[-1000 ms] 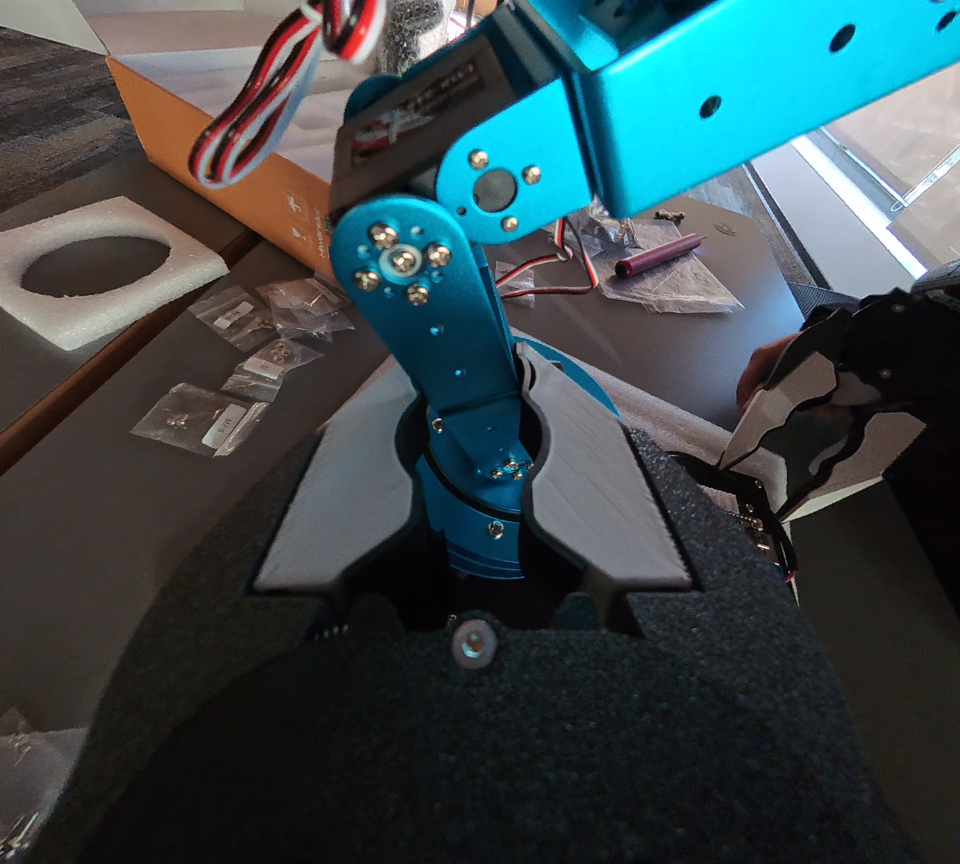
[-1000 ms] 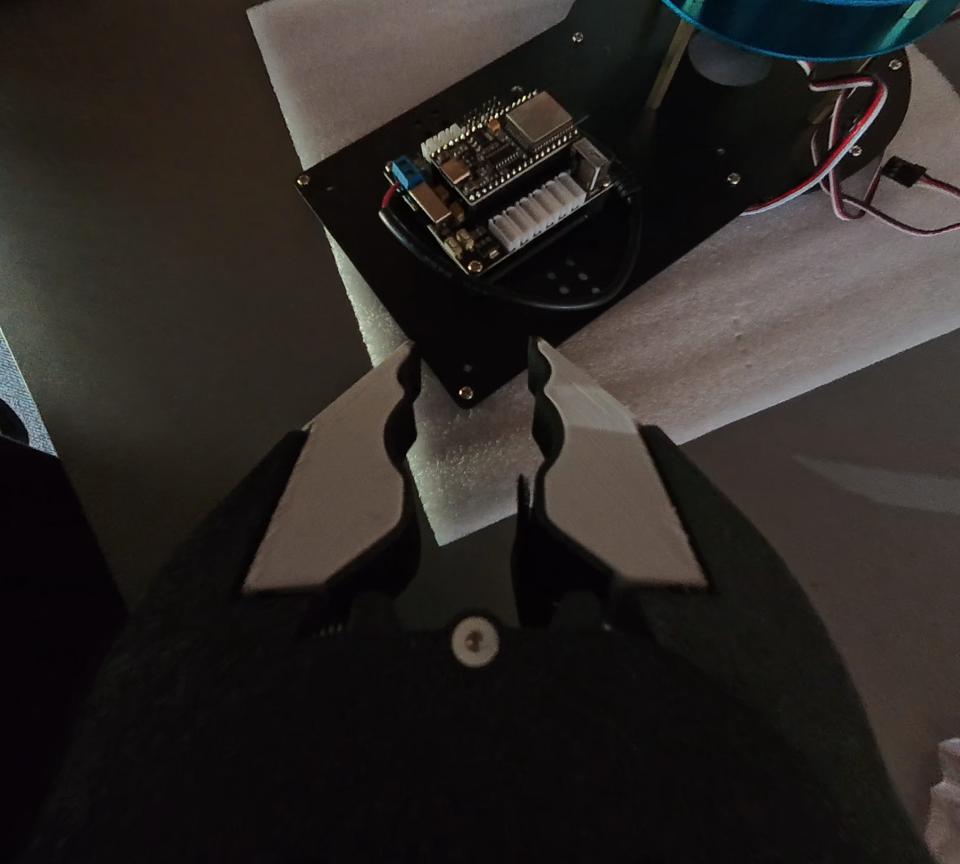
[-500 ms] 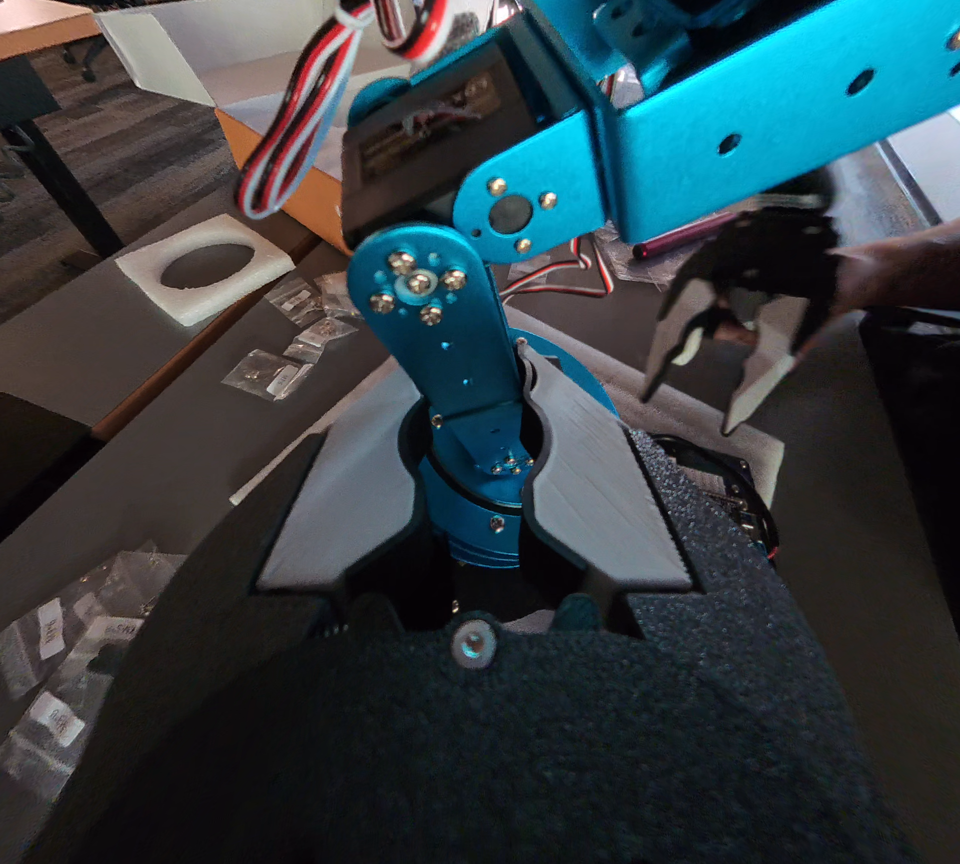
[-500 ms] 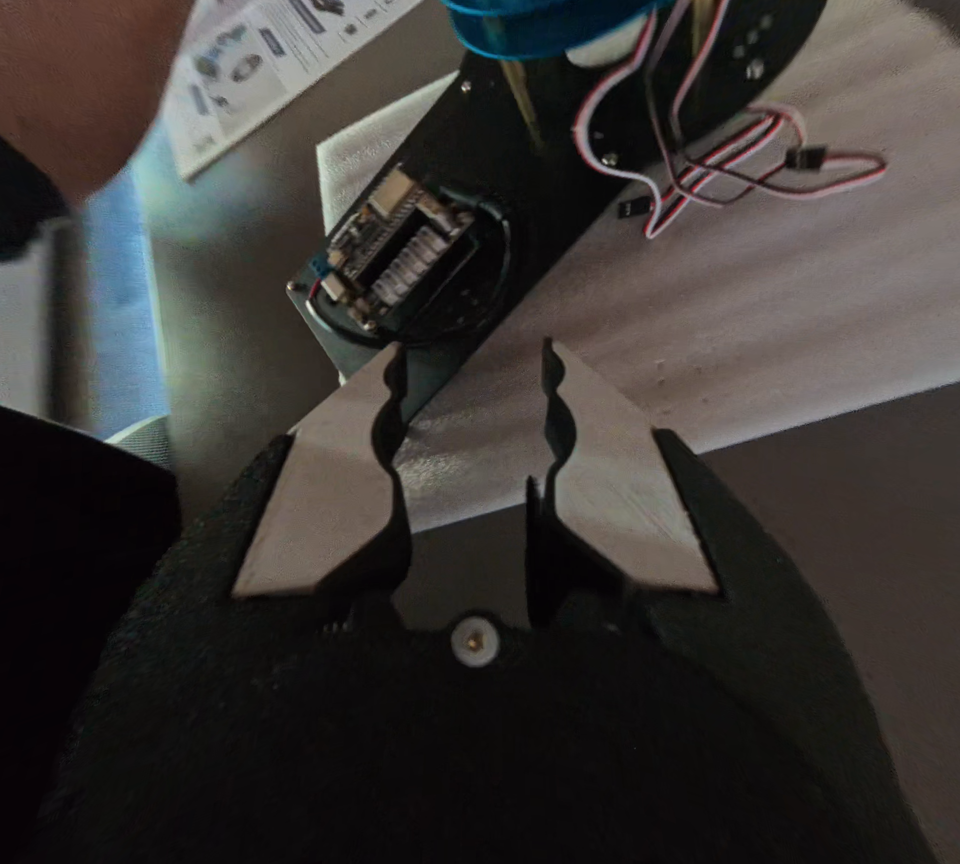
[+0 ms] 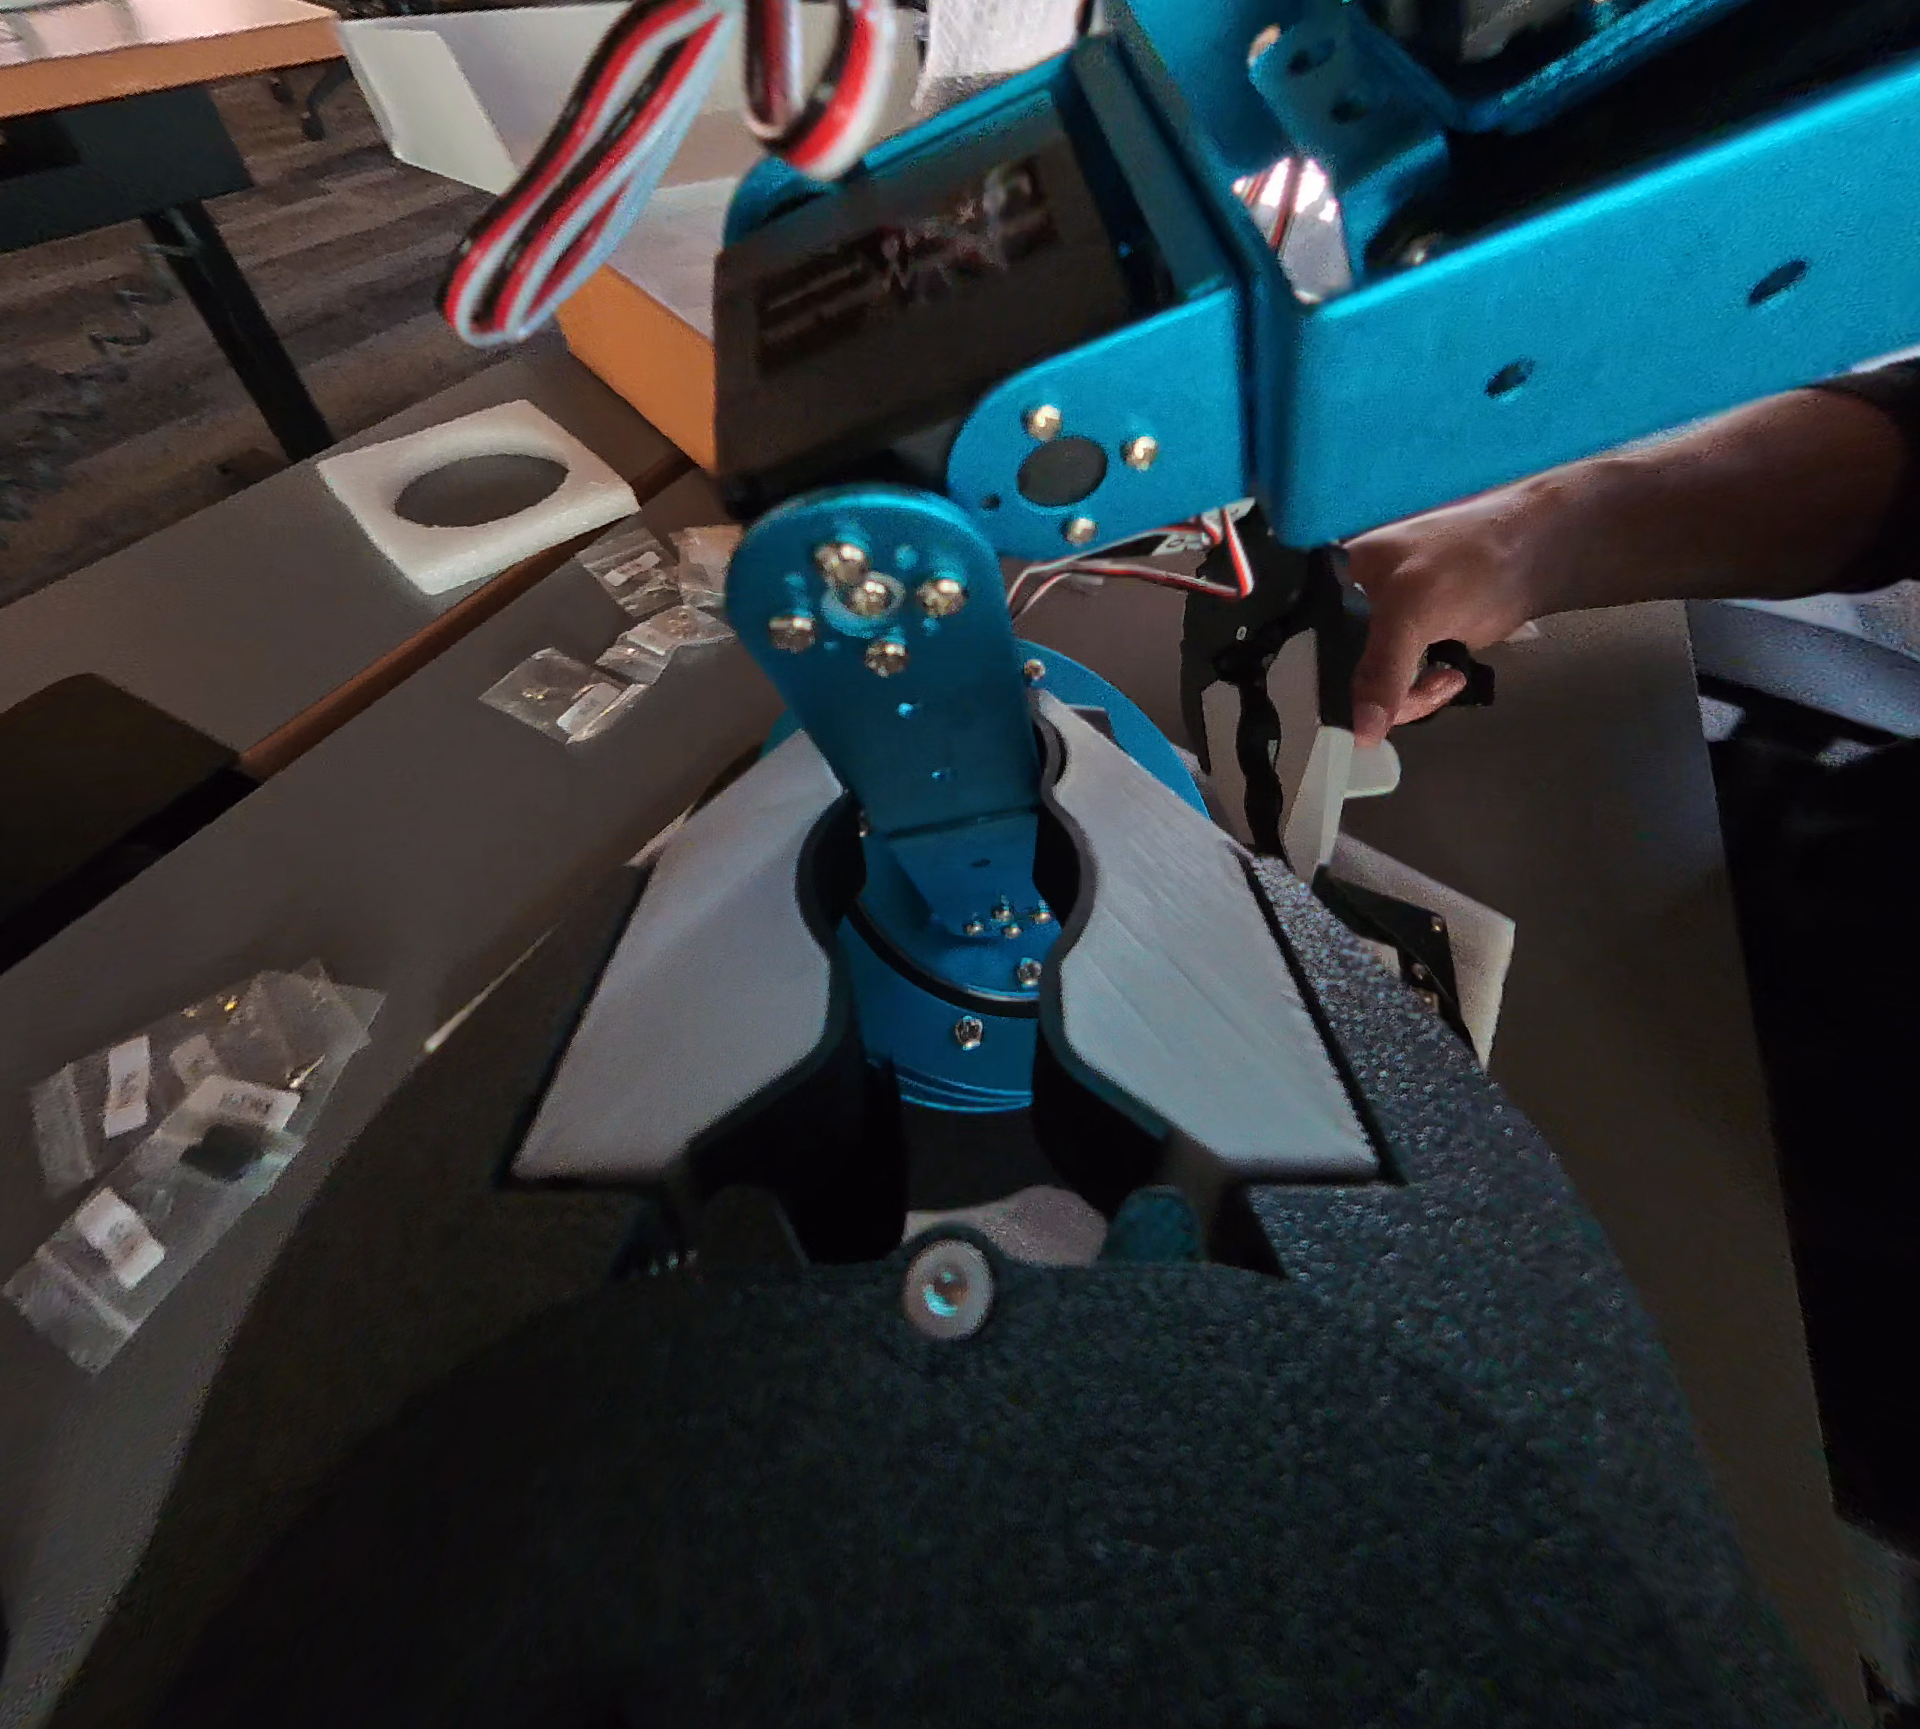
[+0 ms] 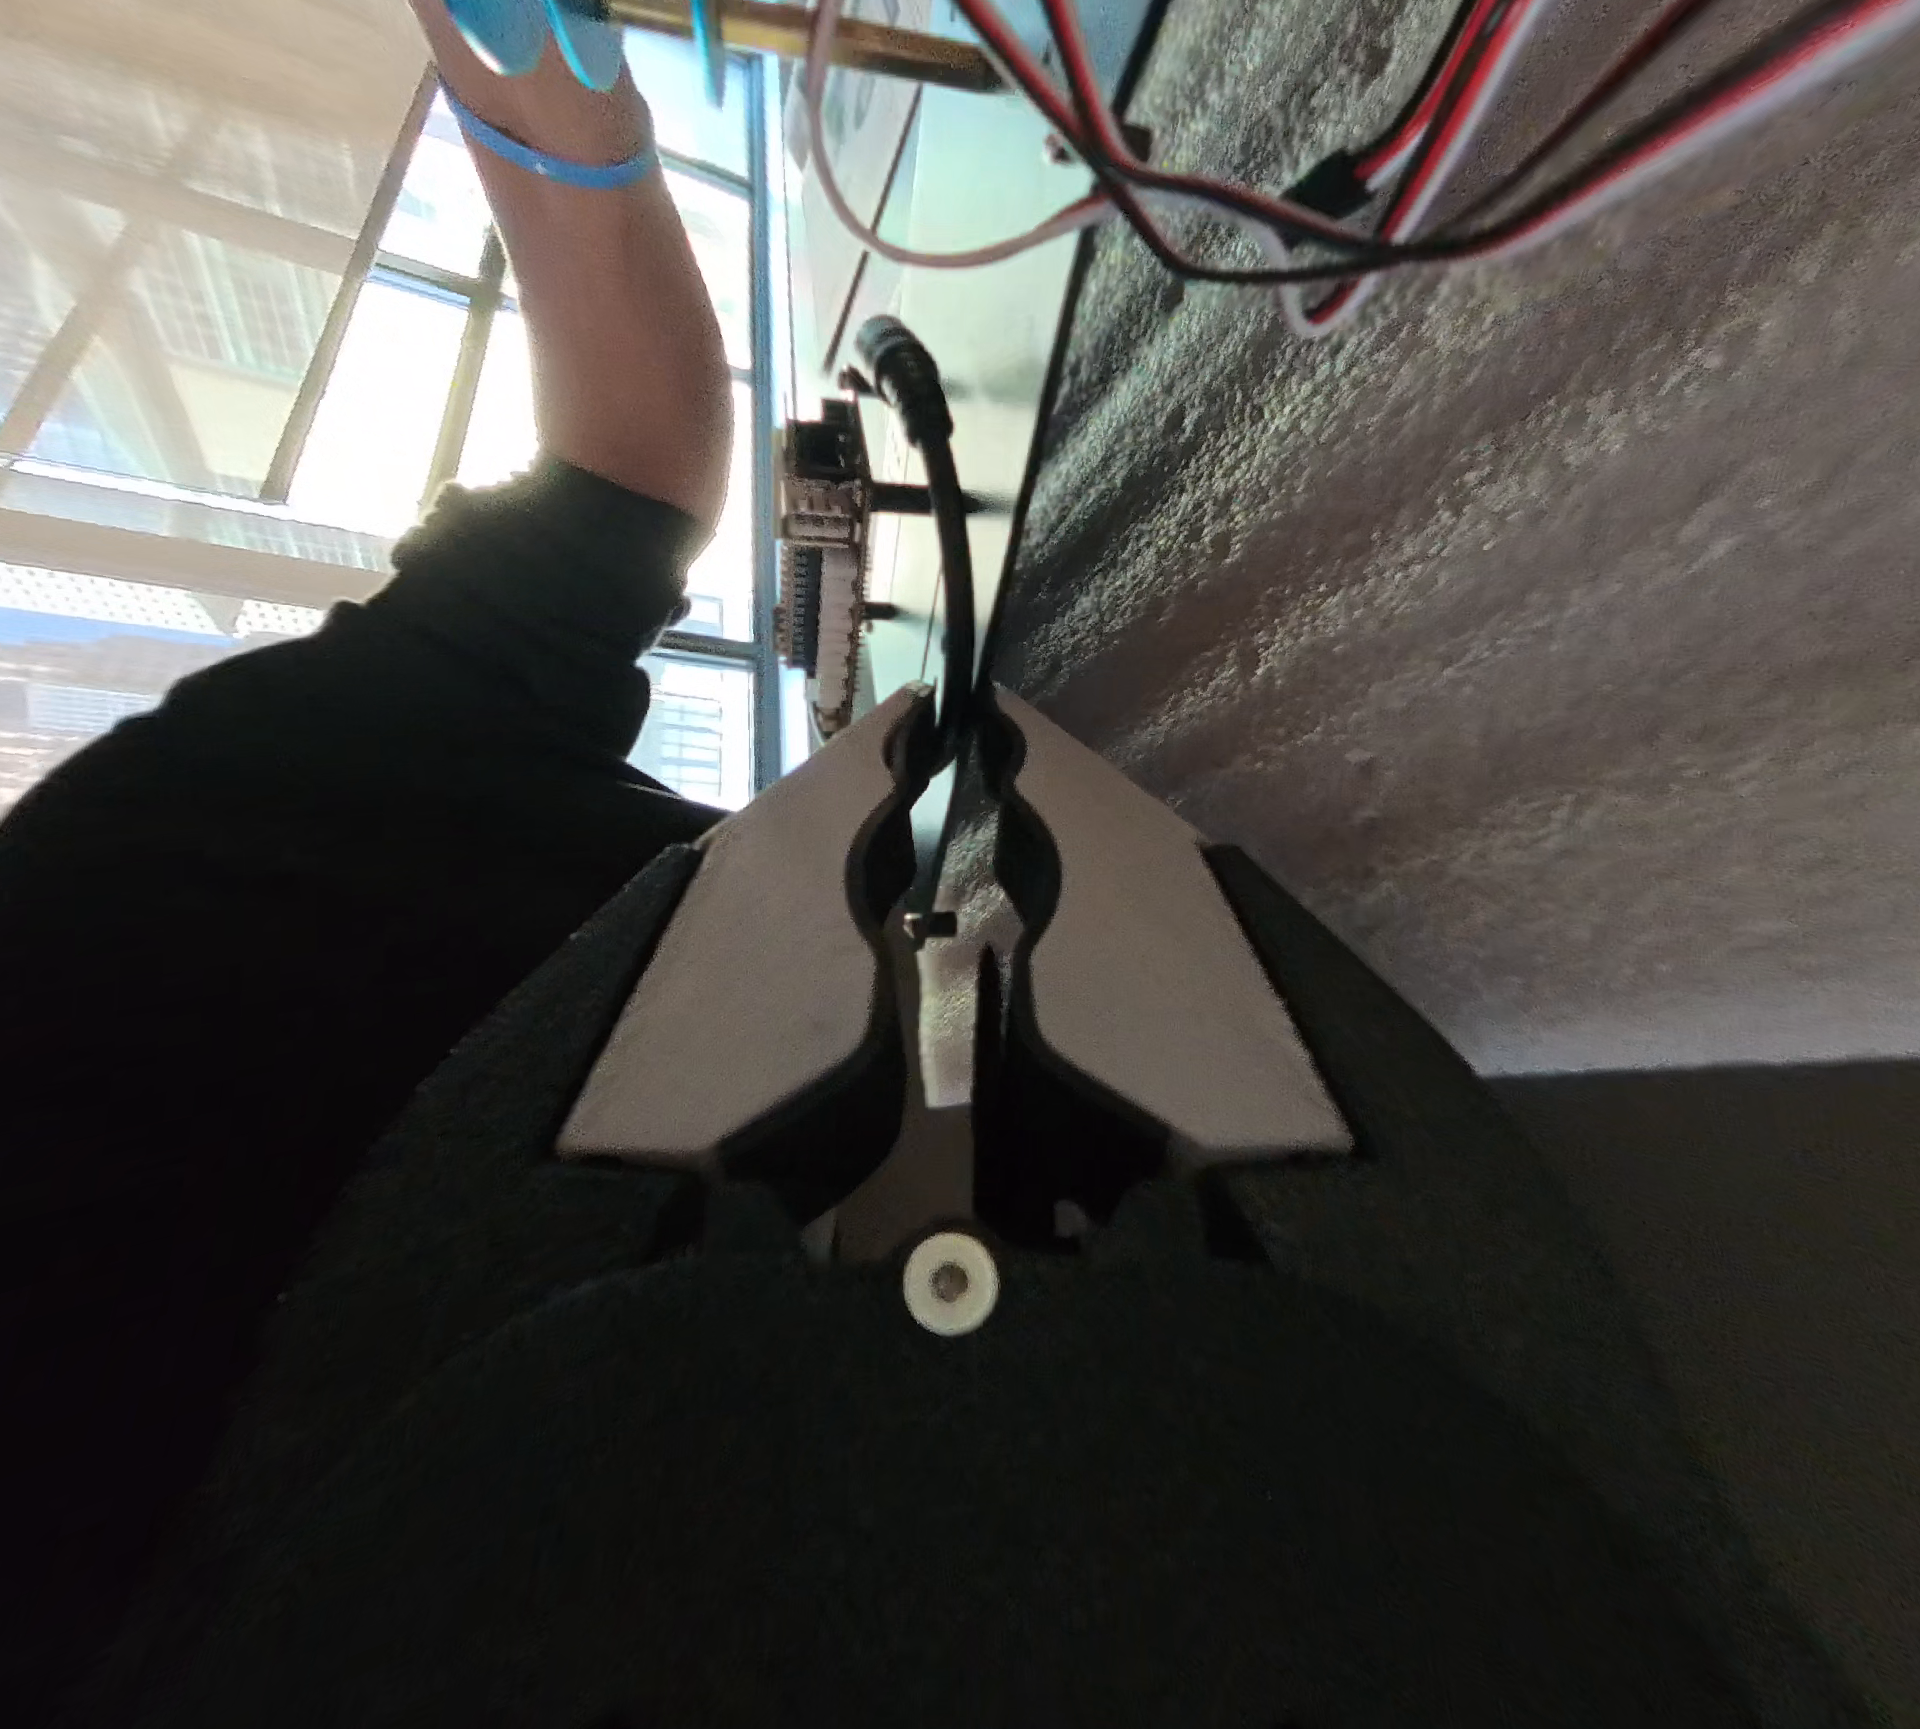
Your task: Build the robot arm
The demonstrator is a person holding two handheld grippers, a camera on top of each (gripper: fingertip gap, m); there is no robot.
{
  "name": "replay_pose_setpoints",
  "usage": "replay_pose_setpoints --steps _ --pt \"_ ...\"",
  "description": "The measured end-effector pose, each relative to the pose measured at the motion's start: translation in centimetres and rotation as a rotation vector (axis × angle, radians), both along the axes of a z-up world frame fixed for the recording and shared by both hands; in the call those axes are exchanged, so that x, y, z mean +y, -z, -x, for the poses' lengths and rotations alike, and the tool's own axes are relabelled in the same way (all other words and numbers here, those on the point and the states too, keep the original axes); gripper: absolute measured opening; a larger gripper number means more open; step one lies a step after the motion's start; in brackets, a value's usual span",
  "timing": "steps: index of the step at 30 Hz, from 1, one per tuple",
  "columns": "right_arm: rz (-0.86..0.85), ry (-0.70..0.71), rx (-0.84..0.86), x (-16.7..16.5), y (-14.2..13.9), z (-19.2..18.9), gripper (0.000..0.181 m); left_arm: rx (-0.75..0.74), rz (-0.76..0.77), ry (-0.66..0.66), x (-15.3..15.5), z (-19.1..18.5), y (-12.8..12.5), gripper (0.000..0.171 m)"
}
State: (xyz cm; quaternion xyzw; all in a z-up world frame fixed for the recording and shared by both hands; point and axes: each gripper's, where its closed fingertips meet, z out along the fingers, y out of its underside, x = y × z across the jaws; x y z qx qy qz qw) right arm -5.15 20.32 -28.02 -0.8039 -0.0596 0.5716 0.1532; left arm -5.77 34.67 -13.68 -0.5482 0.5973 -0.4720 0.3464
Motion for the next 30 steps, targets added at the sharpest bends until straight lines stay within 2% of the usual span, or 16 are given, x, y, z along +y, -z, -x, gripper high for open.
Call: replay_pose_setpoints --steps 3,7,9,13,17,19,22,26,30 --pt "0.006 -0.054 -0.053 0.9 -1.4 -2.2 0.005 -0.027 0.024 -0.101 0.5 0.9 -1.0 0.024" --pt "0.051 -0.163 -0.088 2.8 -4.4 -6.1 0.004 -0.046 0.038 -0.312 0.8 2.4 -2.2 0.026" --pt "0.102 -0.263 -0.057 3.1 -6.4 -7.2 0.004 -0.059 0.055 -0.417 0.3 3.2 -3.0 0.026" --pt "0.131 -0.474 -0.131 2.9 -8.4 -8.4 0.004 -0.051 0.110 -0.584 -1.2 4.1 -4.2 0.025" --pt "0.118 -0.613 -0.297 5.5 -6.2 -10.3 0.003 -0.023 0.112 -0.787 -2.3 4.3 -2.2 0.025" --pt "0.174 -0.683 -0.297 6.5 -5.1 -10.8 0.003 -0.018 0.143 -0.867 -3.1 4.4 -1.0 0.025" --pt "0.207 -0.847 -0.279 6.7 -5.2 -11.2 0.004 -0.020 0.192 -0.968 -4.8 4.9 -0.2 0.026" --pt "0.206 -1.059 -0.288 6.2 -5.2 -11.4 0.005 0.008 0.221 -1.037 -6.9 5.3 0.5 0.028" --pt "0.065 -1.218 -0.377 6.4 -1.4 -11.1 0.005 0.102 0.185 -1.085 -6.8 5.3 2.4 0.027"
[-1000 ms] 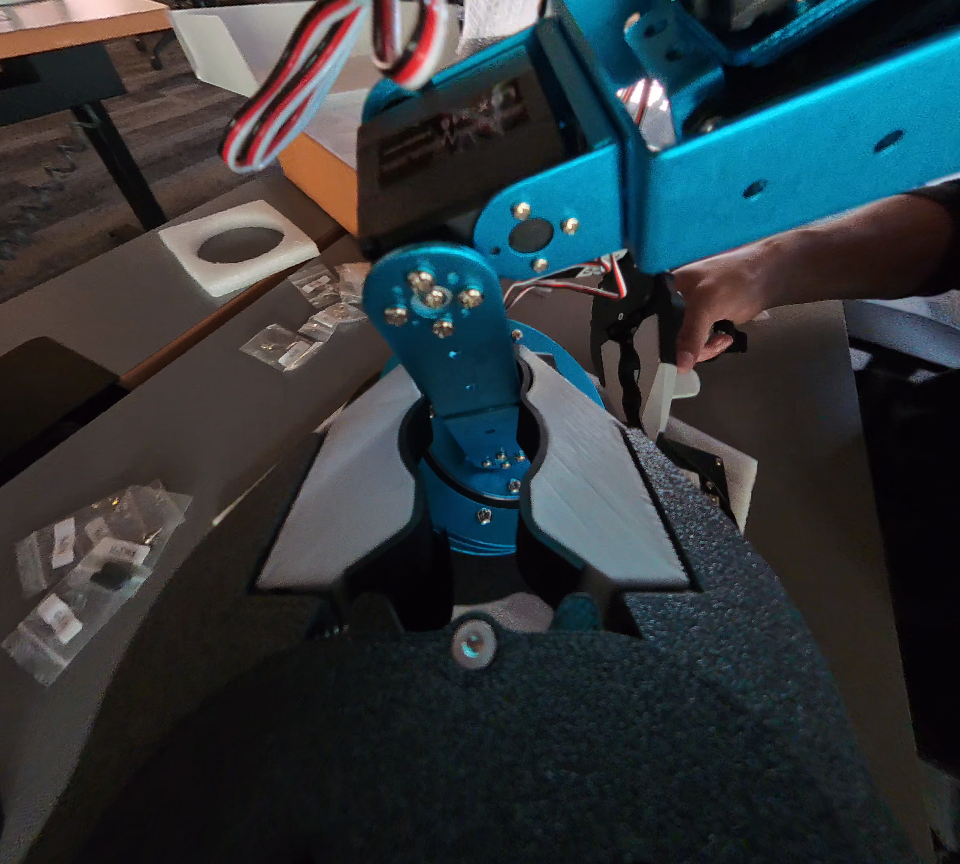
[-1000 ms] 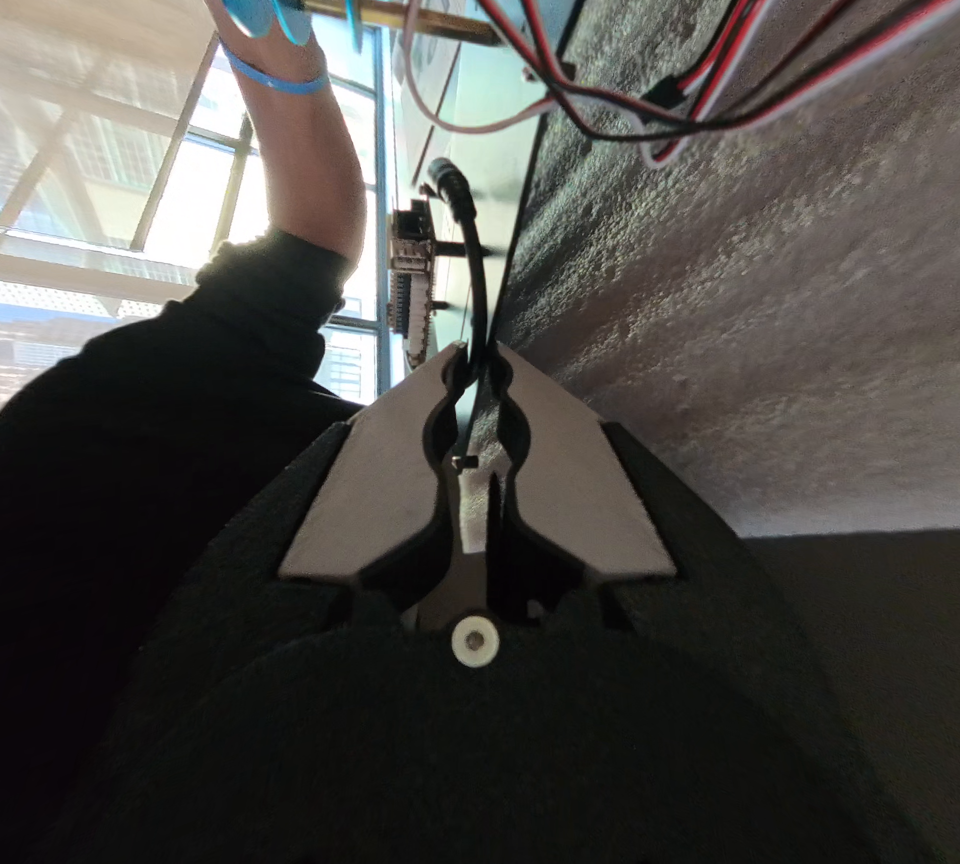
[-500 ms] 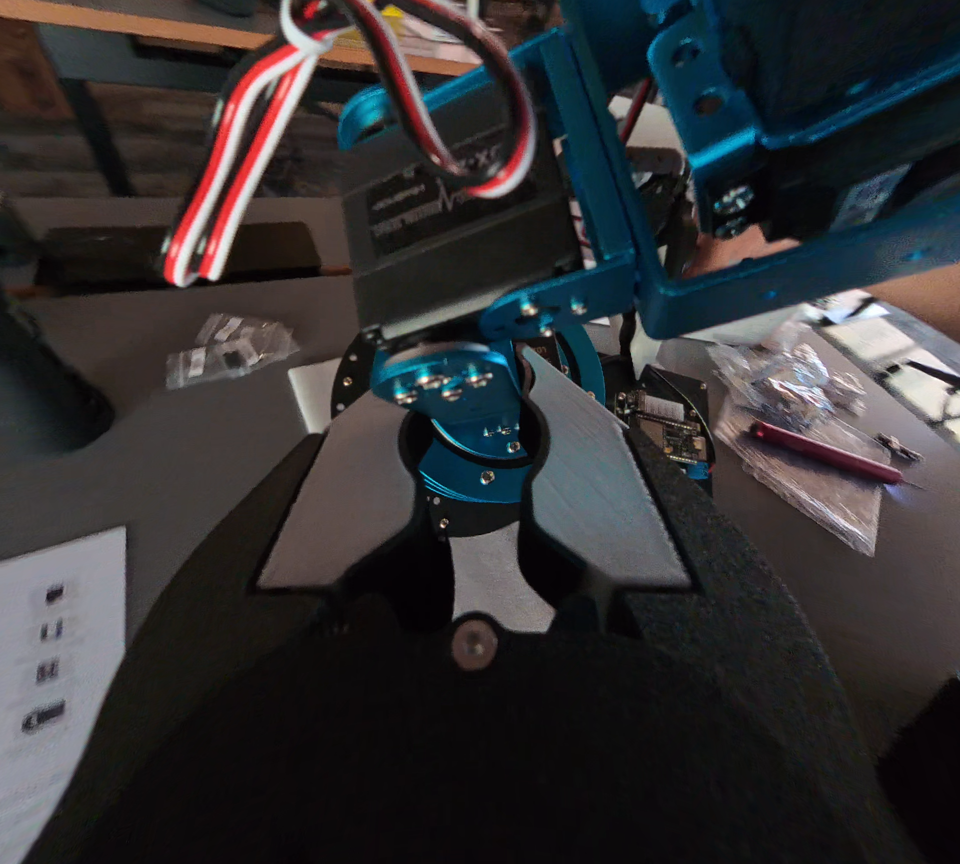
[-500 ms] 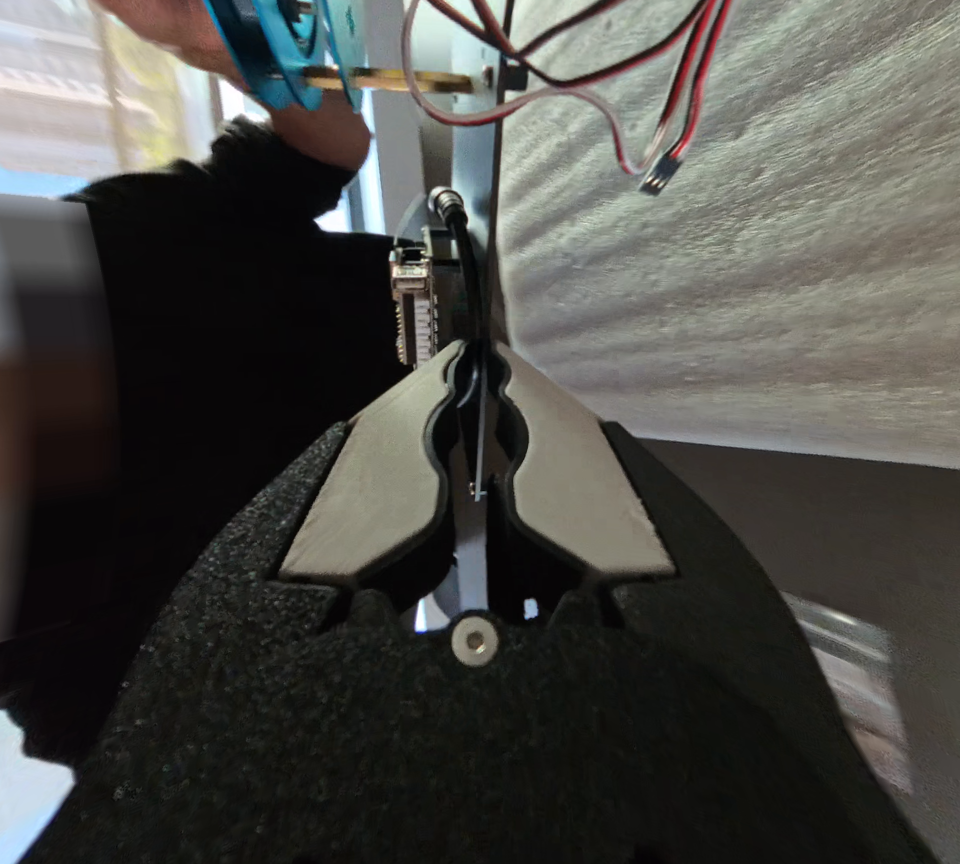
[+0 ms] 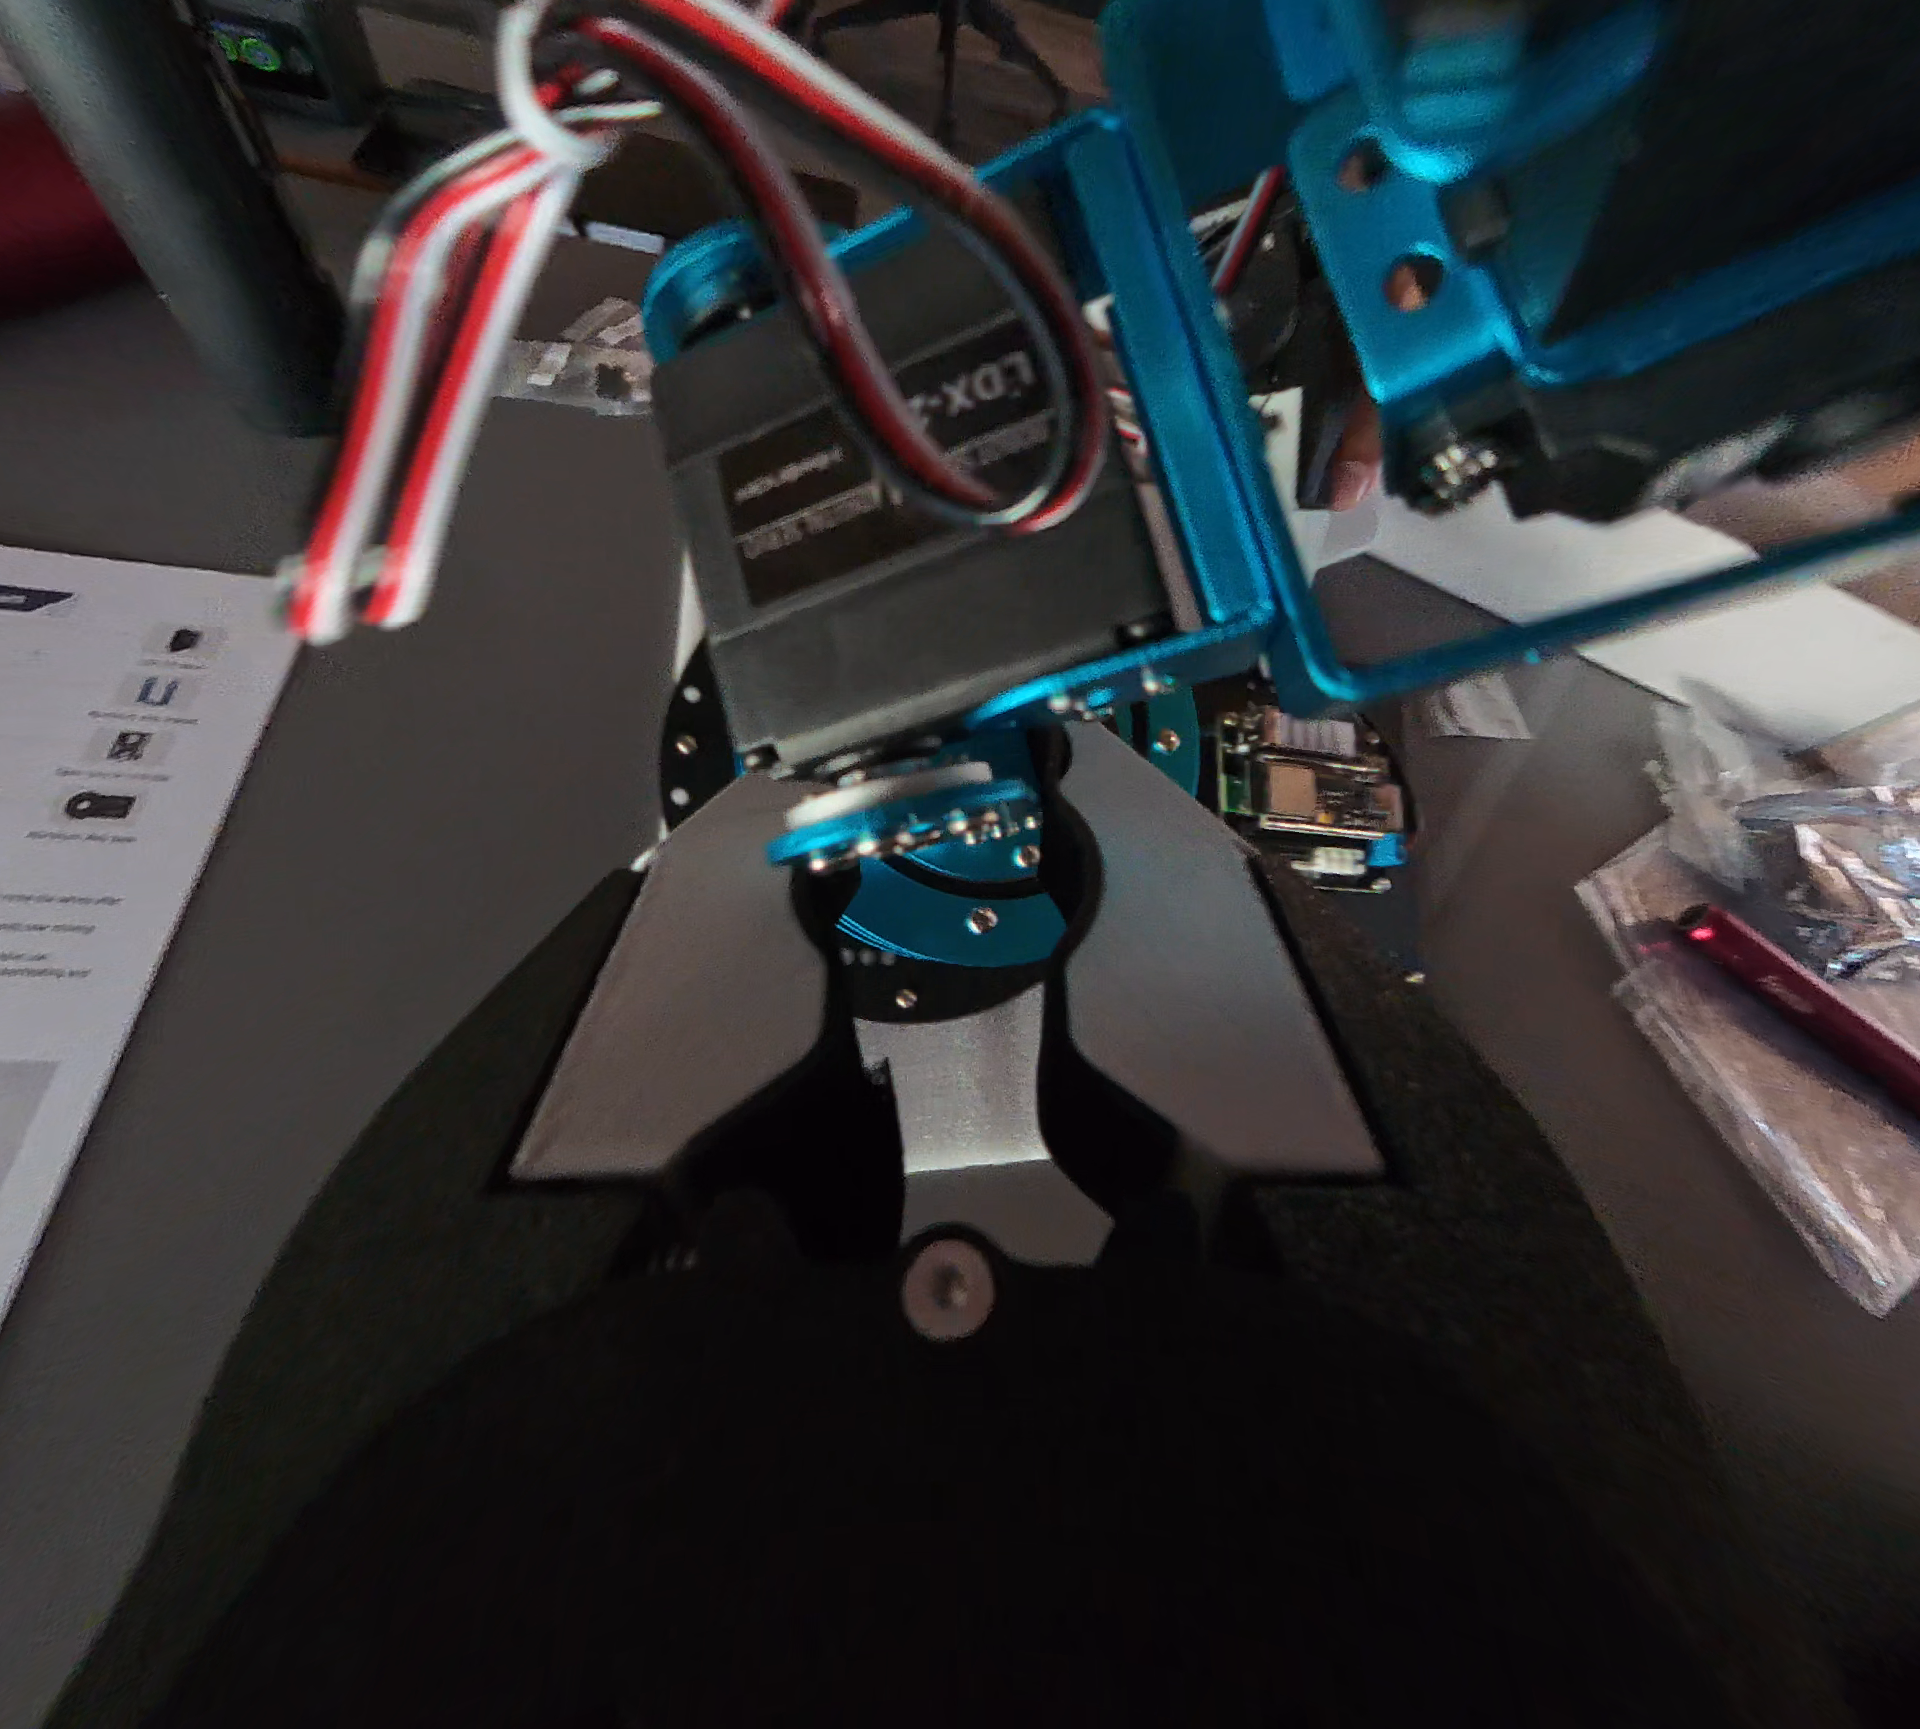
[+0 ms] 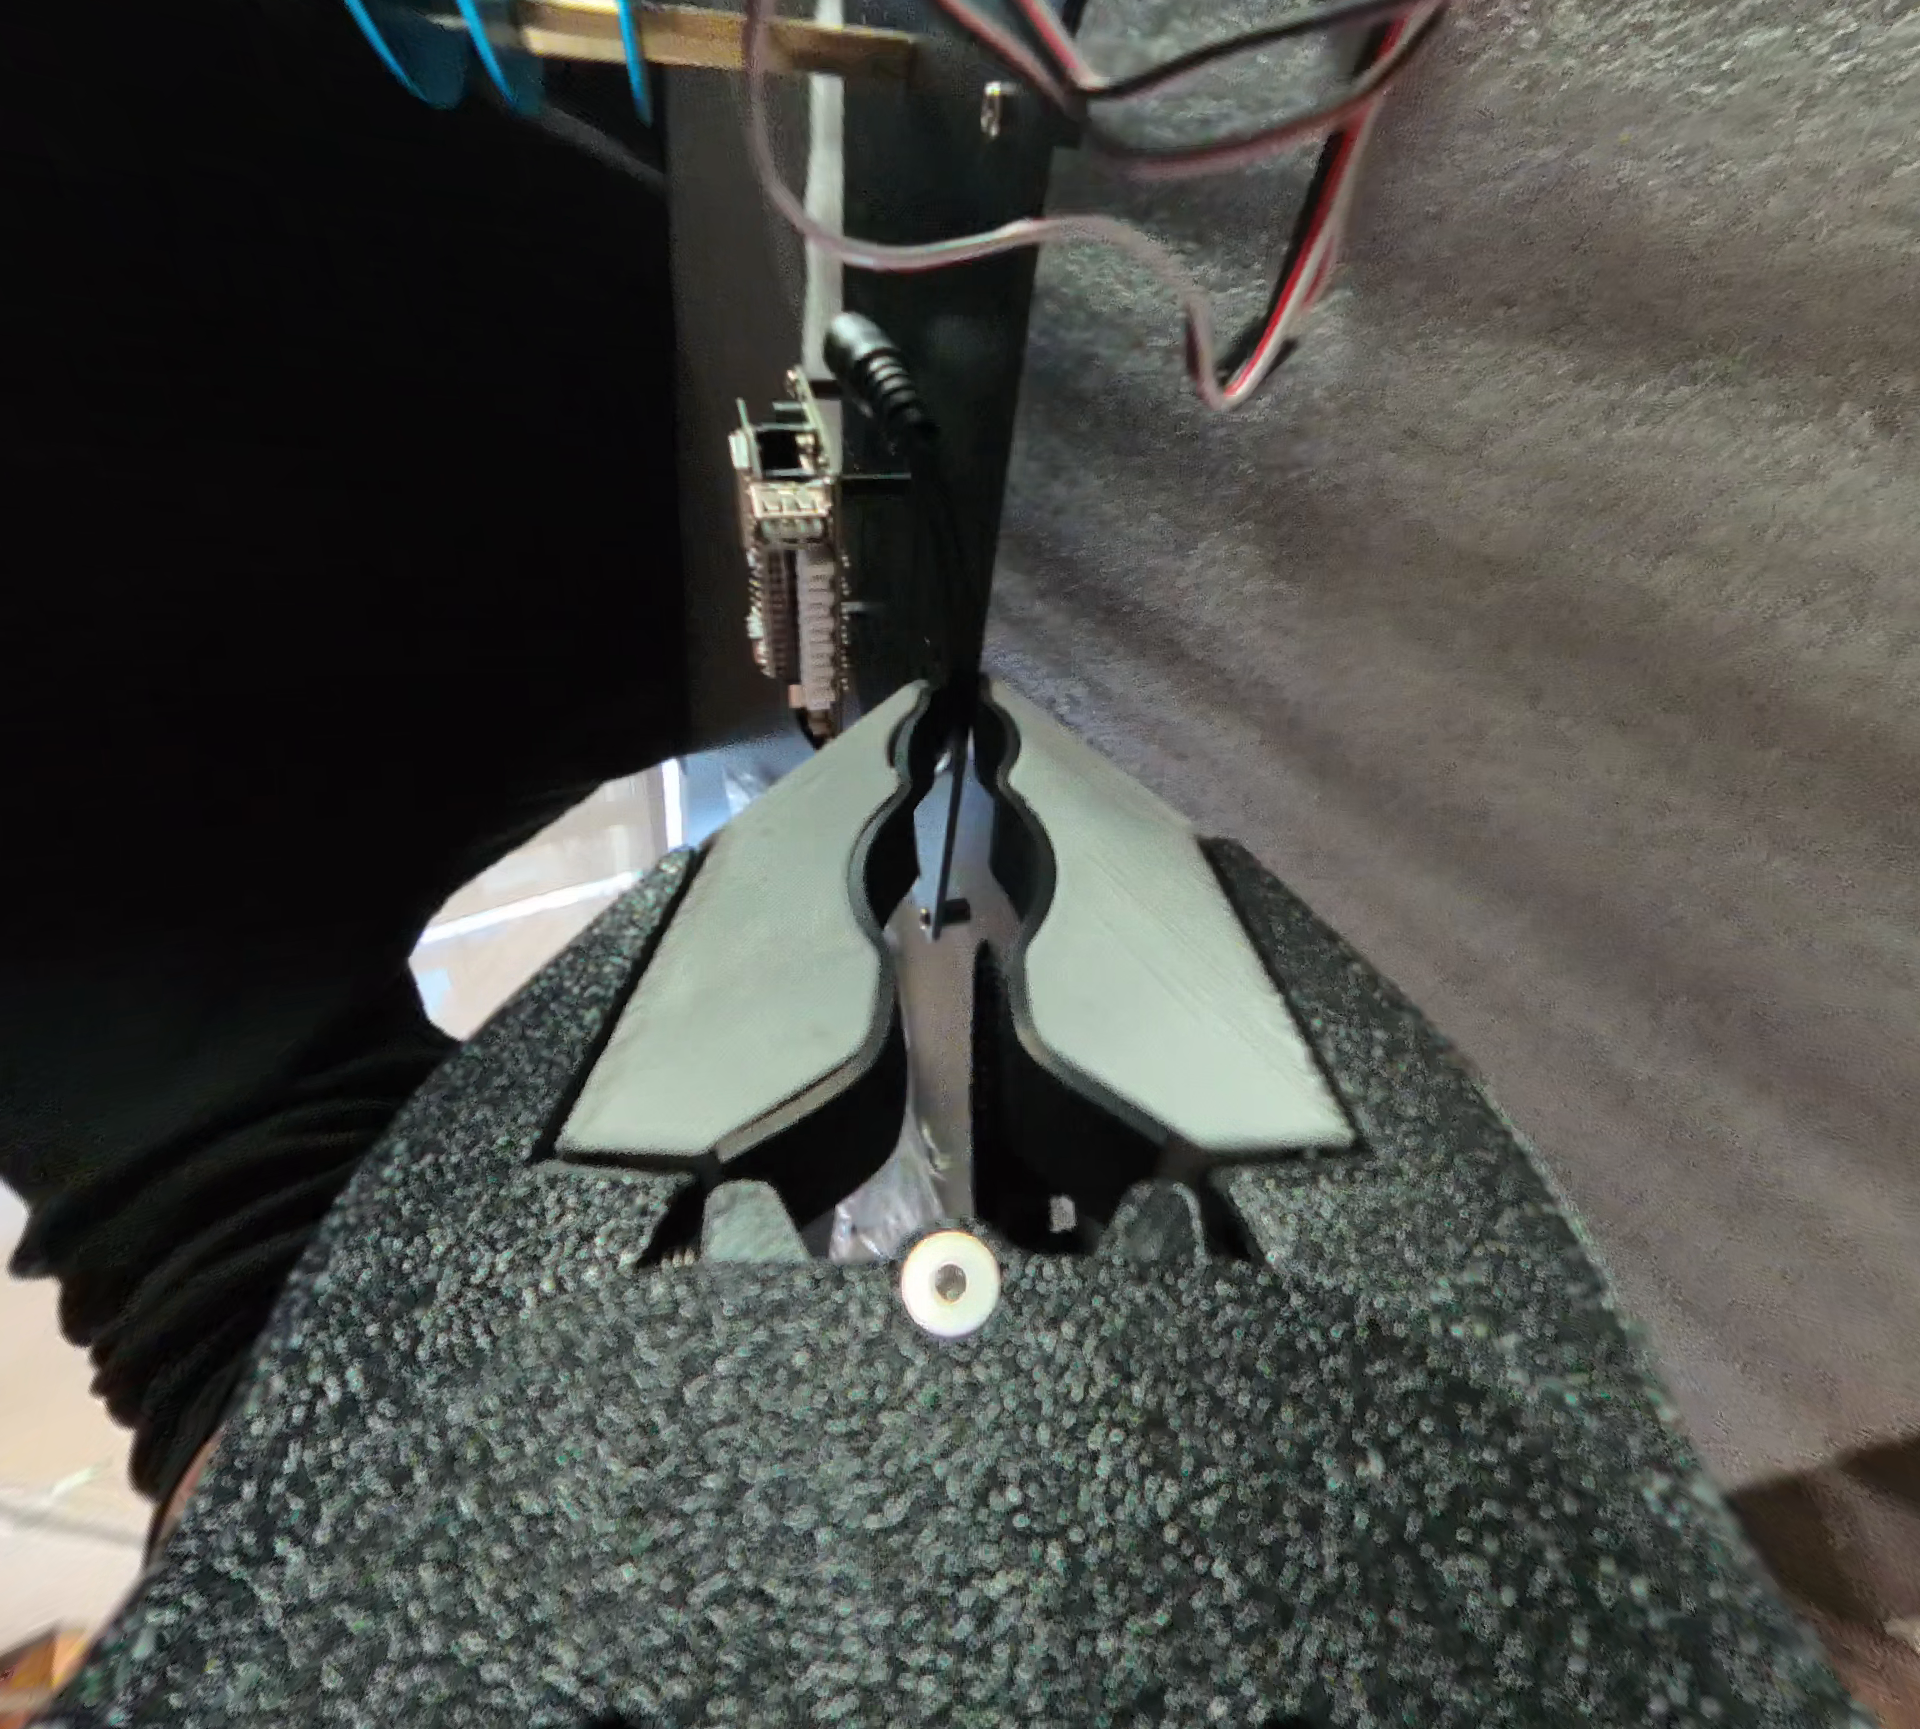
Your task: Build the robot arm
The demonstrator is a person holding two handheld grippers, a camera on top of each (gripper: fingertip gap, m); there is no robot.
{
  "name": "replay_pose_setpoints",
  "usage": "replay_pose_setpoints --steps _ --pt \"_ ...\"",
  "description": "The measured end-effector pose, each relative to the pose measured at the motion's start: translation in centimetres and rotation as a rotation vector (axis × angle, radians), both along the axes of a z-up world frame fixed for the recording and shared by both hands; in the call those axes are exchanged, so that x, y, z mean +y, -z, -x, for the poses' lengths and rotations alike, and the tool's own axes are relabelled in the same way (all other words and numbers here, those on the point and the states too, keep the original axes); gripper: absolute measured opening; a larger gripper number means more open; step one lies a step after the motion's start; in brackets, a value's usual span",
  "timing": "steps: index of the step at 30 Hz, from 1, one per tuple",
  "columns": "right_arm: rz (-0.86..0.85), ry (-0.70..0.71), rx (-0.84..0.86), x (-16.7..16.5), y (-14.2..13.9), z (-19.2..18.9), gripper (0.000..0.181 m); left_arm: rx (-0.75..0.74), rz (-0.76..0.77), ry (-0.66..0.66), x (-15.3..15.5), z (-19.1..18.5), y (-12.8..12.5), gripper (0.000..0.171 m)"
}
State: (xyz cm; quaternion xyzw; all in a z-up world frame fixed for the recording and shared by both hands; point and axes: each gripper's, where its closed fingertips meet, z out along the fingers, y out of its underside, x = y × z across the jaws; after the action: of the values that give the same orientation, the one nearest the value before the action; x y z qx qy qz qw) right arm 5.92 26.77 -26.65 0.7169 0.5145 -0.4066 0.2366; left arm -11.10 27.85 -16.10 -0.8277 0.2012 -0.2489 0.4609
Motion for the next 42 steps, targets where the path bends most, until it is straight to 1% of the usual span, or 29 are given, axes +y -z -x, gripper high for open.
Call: replay_pose_setpoints --steps 3,4,5,7,8,9,10,11,12,14,15,16,17,18,19,20,22,24,25,27,29,30,31,32,34,36,38,40,42 --pt "-0.008 -0.047 -0.020 0.6 1.4 0.1 0.006 0.043 0.043 -0.017 0.4 0.2 1.4 0.029" --pt "-0.025 -0.055 -0.051 0.8 1.9 0.1 0.006 0.046 0.055 -0.020 0.6 0.3 1.9 0.031" --pt "-0.059 -0.063 -0.078 1.1 2.3 0.3 0.006 0.032 0.063 -0.027 0.9 0.4 2.1 0.030" --pt "-0.196 -0.063 -0.088 2.2 2.9 0.9 0.005 0.031 0.068 -0.037 1.5 0.5 2.3 0.031" --pt "-0.269 -0.051 -0.114 3.1 3.2 0.8 0.010 0.027 0.064 -0.039 1.8 0.5 2.3 0.032" --pt "-0.351 -0.025 -0.156 4.2 3.4 0.5 0.021 0.007 0.063 -0.040 2.0 0.4 2.3 0.033" --pt "-0.435 0.023 -0.192 5.6 3.2 0.1 0.028 -0.010 0.065 -0.039 2.2 0.3 2.3 0.034" --pt "-0.527 0.090 -0.209 7.0 2.7 -0.2 0.036 -0.017 0.061 -0.035 2.3 0.3 2.2 0.034" --pt "-0.591 0.153 -0.194 7.8 1.5 -0.5 0.038 -0.025 0.054 -0.032 2.3 0.2 2.2 0.034" --pt "-0.749 0.283 -0.094 8.7 -1.8 -0.9 0.042 -0.046 0.039 -0.020 2.3 0.2 2.2 0.036" --pt "-0.836 0.380 -0.045 9.0 -3.7 -1.3 0.043 -0.045 0.018 -0.011 2.3 0.3 2.1 0.038" --pt "-0.886 0.493 -0.010 8.6 -5.5 -1.9 0.040 -0.038 -0.012 -0.005 2.3 0.4 2.0 0.040" --pt "-0.900 0.594 0.025 7.4 -7.0 -2.6 0.044 -0.024 -0.049 -0.008 2.4 0.6 1.8 0.045" --pt "-0.918 0.680 0.088 5.6 -8.5 -3.0 0.047 -0.007 -0.085 -0.019 2.4 1.0 1.8 0.058" --pt "-0.941 0.769 0.159 3.6 -9.8 -3.3 0.047 -0.004 -0.112 -0.012 2.2 1.2 1.6 0.061" --pt "-0.959 0.849 0.208 1.3 -10.8 -3.7 0.046 -0.020 -0.134 -0.004 1.7 1.6 1.3 0.060" --pt "-1.020 0.960 0.295 -3.5 -11.6 -4.1 0.041 -0.091 -0.175 -0.002 1.0 2.4 0.5 0.059" --pt "-1.109 1.071 0.306 -7.3 -11.2 -4.3 0.045 -0.157 -0.191 0.019 0.3 3.0 -0.1 0.060" --pt "-1.148 1.096 0.320 -9.1 -10.5 -4.0 0.045 -0.175 -0.197 0.027 0.0 3.3 -0.2 0.060" --pt "-1.193 1.202 0.310 -11.7 -9.0 -3.5 0.047 -0.198 -0.221 0.063 -1.1 3.7 -0.5 0.060" --pt "-1.189 1.309 0.348 -13.5 -7.7 -2.3 0.058 -0.163 -0.239 0.091 -2.5 4.4 0.1 0.059" --pt "-1.190 1.348 0.366 -14.2 -7.1 -1.7 0.051 -0.135 -0.245 0.095 -3.2 4.9 0.6 0.060" --pt "-1.210 1.383 0.385 -14.8 -6.8 -1.2 0.049 -0.109 -0.243 0.092 -4.1 5.6 1.1 0.059" --pt "-1.249 1.401 0.409 -15.4 -7.0 -0.6 0.049 -0.094 -0.236 0.090 -5.0 6.2 1.7 0.059" --pt "-1.377 1.385 0.448 -16.6 -7.9 0.3 0.052 -0.075 -0.219 0.083 -7.0 7.5 2.9 0.059" --pt "-1.537 1.357 0.472 -17.8 -9.1 0.6 0.050 -0.039 -0.216 0.046 -8.6 9.4 4.3 0.059" --pt "-1.608 1.344 0.484 -18.6 -9.4 1.1 0.047 0.000 -0.224 -0.007 -9.6 11.7 5.4 0.059" --pt "-1.580 1.384 0.514 -18.9 -9.3 1.8 0.051 0.027 -0.217 -0.053 -10.0 14.1 6.0 0.059" --pt "-1.463 1.384 0.582 -19.0 -9.0 3.6 0.054 0.038 -0.202 -0.080 -9.8 16.4 6.2 0.059"
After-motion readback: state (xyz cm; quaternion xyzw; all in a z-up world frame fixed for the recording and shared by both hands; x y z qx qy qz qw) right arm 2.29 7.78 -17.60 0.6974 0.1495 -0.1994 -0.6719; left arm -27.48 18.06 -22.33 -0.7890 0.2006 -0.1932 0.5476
